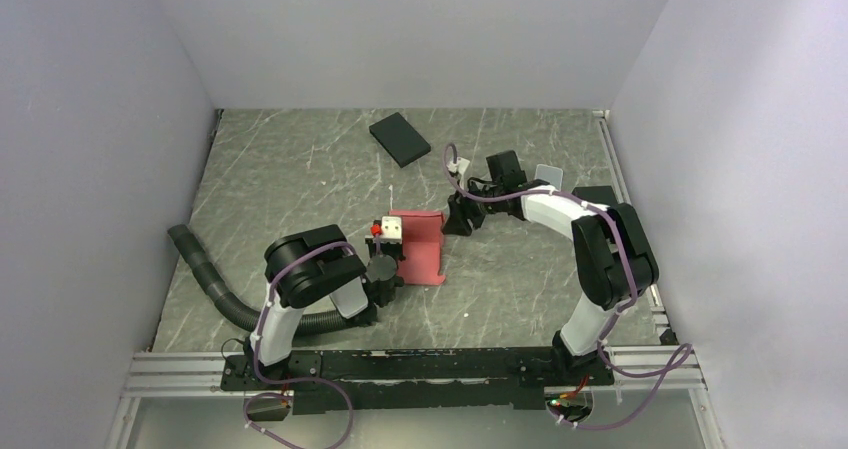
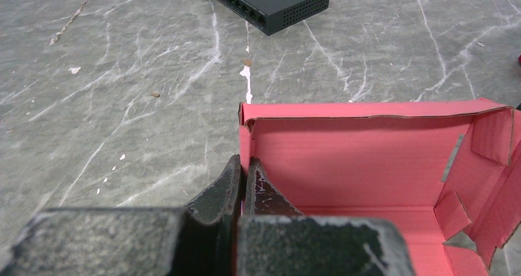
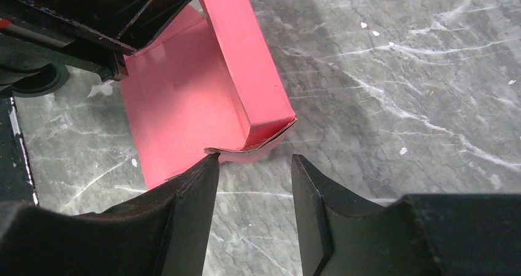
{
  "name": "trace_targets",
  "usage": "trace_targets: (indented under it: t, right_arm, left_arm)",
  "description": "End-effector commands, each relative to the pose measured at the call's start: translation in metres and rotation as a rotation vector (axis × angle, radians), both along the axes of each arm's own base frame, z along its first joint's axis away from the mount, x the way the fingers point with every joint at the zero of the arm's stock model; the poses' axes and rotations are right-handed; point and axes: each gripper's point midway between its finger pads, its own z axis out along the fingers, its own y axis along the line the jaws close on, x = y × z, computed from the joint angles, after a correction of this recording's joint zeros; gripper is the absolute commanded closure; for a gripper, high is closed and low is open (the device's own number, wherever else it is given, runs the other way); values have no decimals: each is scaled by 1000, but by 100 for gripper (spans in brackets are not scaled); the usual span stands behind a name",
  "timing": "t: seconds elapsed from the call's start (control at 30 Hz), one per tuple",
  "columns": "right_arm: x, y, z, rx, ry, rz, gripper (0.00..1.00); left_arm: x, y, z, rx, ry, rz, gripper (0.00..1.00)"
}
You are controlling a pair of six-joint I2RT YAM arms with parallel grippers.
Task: Fold the paper box
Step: Fold the paper box at the center of the board.
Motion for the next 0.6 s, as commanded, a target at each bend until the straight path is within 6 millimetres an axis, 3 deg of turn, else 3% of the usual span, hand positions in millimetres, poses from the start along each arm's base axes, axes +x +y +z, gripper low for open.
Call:
trace_targets:
  t: [0.0, 0.57]
  right_arm:
    - [9, 7, 21, 45, -51, 34, 48]
    - [17, 17, -8, -62, -17, -52, 53]
  left_arm:
    - [-2, -5, -11, 48, 11, -35, 100]
    - [-3, -7, -13, 44, 15, -51, 100]
